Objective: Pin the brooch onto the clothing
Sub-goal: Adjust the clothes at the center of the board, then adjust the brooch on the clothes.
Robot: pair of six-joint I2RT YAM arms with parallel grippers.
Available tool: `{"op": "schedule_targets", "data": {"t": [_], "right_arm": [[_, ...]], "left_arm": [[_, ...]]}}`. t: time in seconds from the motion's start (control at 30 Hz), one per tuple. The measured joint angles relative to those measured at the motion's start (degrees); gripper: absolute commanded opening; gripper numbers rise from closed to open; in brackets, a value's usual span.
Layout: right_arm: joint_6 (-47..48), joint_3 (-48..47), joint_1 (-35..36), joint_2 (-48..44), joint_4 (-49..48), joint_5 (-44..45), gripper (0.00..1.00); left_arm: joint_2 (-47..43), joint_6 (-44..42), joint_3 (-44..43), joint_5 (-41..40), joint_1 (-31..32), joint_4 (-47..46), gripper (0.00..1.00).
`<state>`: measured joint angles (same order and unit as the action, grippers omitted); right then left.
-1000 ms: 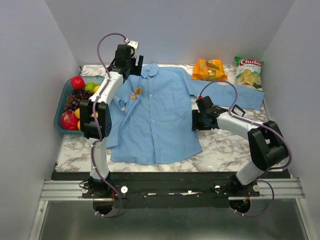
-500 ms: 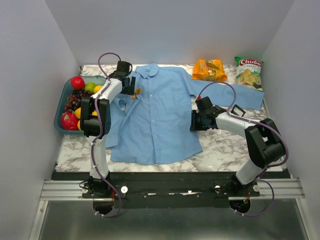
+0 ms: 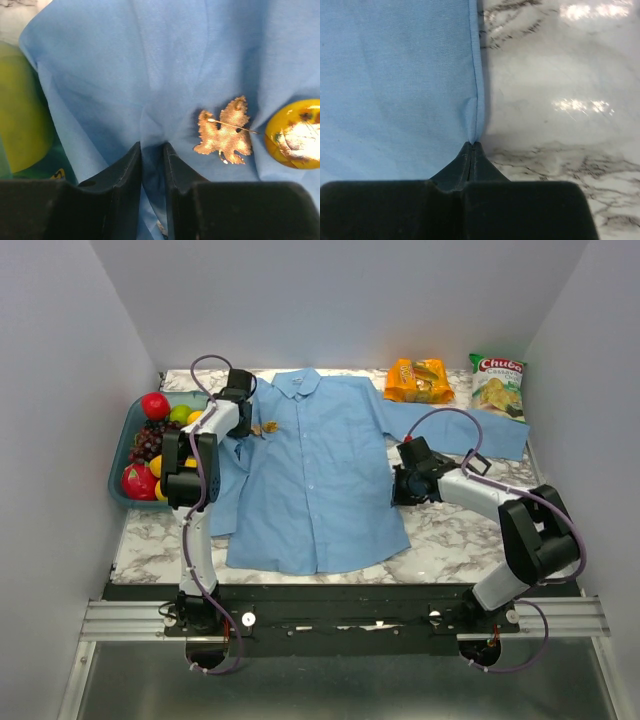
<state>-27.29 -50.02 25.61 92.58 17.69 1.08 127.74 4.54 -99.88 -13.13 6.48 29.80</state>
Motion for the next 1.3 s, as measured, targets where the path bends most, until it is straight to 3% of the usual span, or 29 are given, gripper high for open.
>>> {"op": "schedule_targets", "data": {"t": [0.47,0.53,0.6,0.67,0.77,0.97,1.17,1.3], "right_arm": [[-0.8,5.0,-4.7,-8.3,4.5,3.2,0.01],[-0.8,5.5,-4.7,-8.6,4.7,3.2,0.09],[-0.7,5.6,-4.7,-9.0,4.8,3.2,0.28],[-0.9,5.6,-4.7,-9.6,5.1,3.2,0.37],[-0.4,5.6,-4.7,-10.8,5.9,3.3,0.51],[1.4,5.3,-4.7,-13.6,6.0,2.9,0.56],[2.6,4.6,-4.7,-15.1,6.0,1.5,0.55],[2.9,4.7,-4.7,-15.5,5.9,0.7,0.55]], "left_arm": [[0.0,0.2,0.3,0.3,-1.5,-0.5,0.3],[0.0,0.3,0.3,0.5,-1.5,-0.5,0.31],[-0.1,0.6,0.3,1.2,-1.5,-0.5,0.5],[-0.3,0.8,0.5,1.4,-1.4,-0.8,0.68],[-1.7,1.1,2.0,2.8,-0.9,-1.3,0.8],[-6.1,1.4,5.3,5.3,2.6,-2.9,0.82],[-9.6,1.5,6.6,7.9,7.1,-6.0,0.69],[-7.8,1.5,4.8,8.7,7.9,-6.2,0.67]]}}
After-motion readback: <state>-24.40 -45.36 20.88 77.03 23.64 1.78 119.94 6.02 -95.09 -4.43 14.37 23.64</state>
